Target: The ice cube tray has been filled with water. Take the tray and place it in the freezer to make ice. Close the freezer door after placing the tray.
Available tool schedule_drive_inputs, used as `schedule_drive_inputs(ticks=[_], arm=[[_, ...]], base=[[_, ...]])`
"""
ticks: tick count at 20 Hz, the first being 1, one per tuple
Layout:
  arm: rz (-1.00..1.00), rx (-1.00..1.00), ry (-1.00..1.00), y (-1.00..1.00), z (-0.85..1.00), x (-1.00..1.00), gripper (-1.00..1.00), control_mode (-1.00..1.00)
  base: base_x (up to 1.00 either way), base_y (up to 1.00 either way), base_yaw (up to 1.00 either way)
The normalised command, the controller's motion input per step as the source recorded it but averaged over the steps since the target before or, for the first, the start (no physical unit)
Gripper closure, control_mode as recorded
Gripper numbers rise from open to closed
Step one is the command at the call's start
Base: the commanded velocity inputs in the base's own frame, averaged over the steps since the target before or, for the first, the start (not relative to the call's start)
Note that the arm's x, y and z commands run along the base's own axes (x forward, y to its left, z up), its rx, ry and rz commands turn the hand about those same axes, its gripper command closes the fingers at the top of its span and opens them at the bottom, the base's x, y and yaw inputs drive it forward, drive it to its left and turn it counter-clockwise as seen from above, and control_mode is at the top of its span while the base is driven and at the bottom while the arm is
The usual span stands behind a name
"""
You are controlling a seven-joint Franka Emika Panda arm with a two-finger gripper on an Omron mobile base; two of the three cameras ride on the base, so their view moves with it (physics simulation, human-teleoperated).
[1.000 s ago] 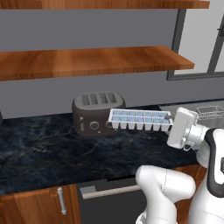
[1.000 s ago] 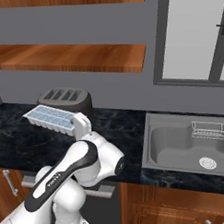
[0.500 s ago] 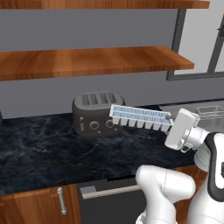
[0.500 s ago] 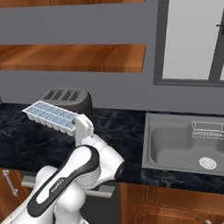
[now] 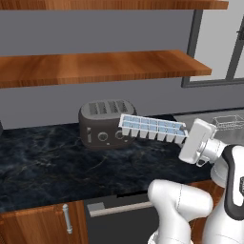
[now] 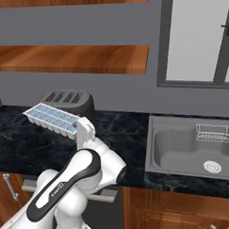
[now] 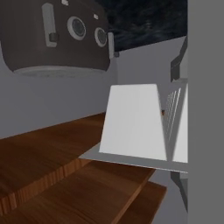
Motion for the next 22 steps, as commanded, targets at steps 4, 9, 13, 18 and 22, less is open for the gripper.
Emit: schedule_drive_inputs(ticks=[4,9,13,18,22], arm=[[0.0,0.0,0.0,0.0,0.0,0.0,1.0,1.0],[0.0,0.0,0.0,0.0,0.0,0.0,1.0,1.0],[0.0,0.0,0.0,0.0,0.0,0.0,1.0,1.0],[0.0,0.0,0.0,0.0,0.0,0.0,1.0,1.0],[0.0,0.0,0.0,0.0,0.0,0.0,1.0,1.0]], base=[[-0.16,0.0,0.01],[-0.6,0.0,0.02],[-0.85,0.0,0.01],[-0.99,0.0,0.0],[-0.99,0.0,0.0]])
